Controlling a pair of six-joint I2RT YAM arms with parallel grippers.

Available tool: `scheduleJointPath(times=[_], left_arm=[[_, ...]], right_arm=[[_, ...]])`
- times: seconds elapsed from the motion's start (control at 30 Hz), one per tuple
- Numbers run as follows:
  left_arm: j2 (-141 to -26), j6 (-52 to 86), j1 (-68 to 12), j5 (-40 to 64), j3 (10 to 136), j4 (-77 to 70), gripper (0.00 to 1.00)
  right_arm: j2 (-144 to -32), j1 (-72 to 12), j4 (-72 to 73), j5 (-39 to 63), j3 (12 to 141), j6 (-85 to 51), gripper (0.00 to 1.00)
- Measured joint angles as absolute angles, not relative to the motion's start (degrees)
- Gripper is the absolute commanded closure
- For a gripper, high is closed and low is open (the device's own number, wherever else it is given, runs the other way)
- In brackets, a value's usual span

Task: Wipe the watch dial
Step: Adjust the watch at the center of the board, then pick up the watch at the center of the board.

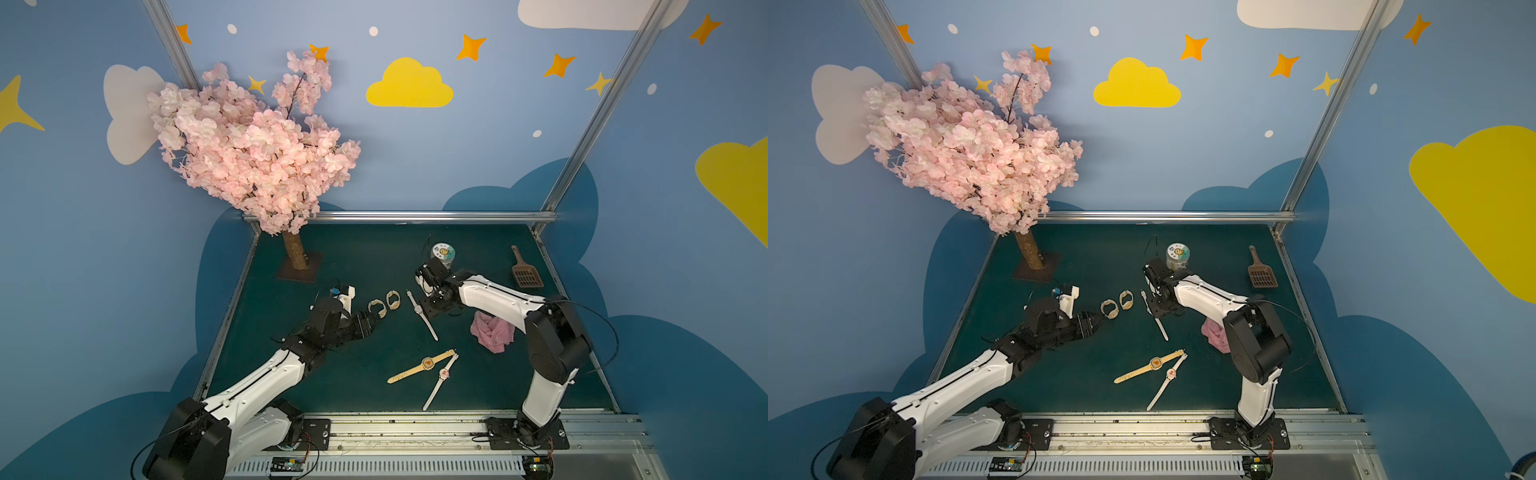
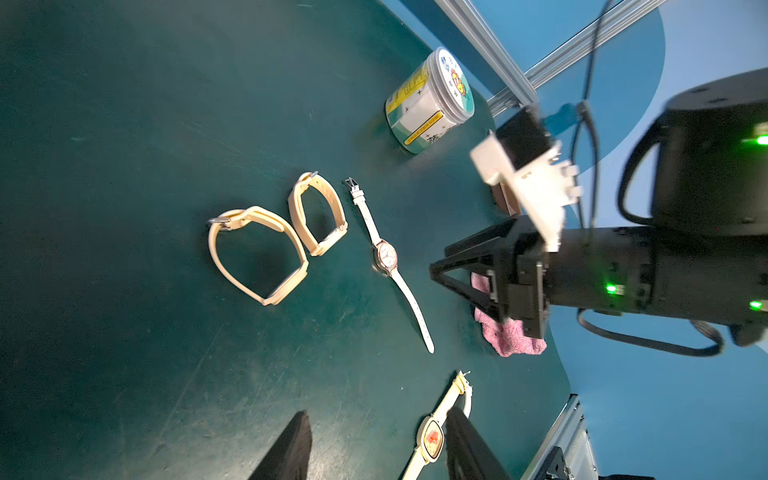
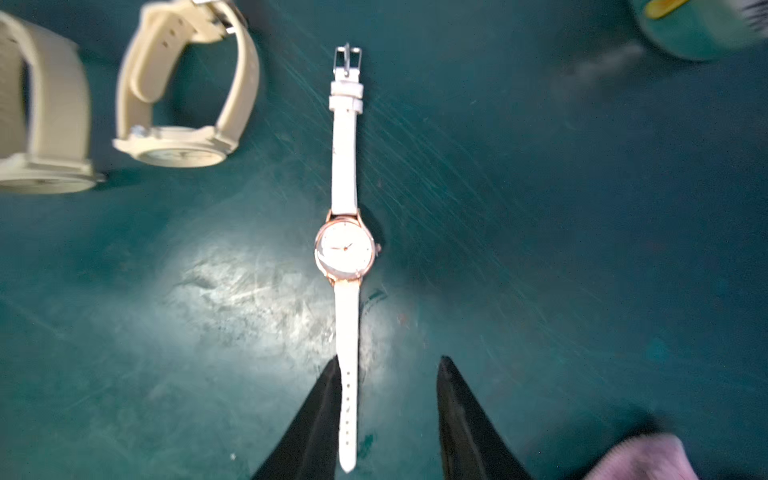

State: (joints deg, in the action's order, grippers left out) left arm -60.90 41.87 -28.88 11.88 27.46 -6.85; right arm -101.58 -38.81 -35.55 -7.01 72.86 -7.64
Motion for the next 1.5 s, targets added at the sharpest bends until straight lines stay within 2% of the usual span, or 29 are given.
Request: scheduleJointPath(times=[0.23, 0.53, 0.73, 1.13, 1.5], left_arm=[[-61.58, 41.74, -28.88, 12.67, 27.46, -7.16, 0.47], [-67.42, 41.58, -28.88, 16.75, 27.66, -9.15, 0.46], [-68.64, 41.50, -28.88, 19.03, 28.29, -10.81, 0.46], [-68.93, 41.47, -28.97, 21.02, 28.36, -11.75, 0.45], [-69.04, 41.58, -29.69, 21.02, 28.36, -12.53, 0.46]], right_arm=[[-89.60, -41.17, -36.84, -4.34, 60.99, -14.90, 0.62], [-82.76, -49.52, -36.40, -0.40, 48.34, -30.00, 0.65], [-77.49, -47.86, -31.86, 2.74, 41.21, -37.08, 0.66], [-75.11, -42.17, -19.42, 10.17, 32.29, -42.83, 0.67], [-73.67, -39.79, -11.86, 12.14, 27.92, -46.61, 0.72]])
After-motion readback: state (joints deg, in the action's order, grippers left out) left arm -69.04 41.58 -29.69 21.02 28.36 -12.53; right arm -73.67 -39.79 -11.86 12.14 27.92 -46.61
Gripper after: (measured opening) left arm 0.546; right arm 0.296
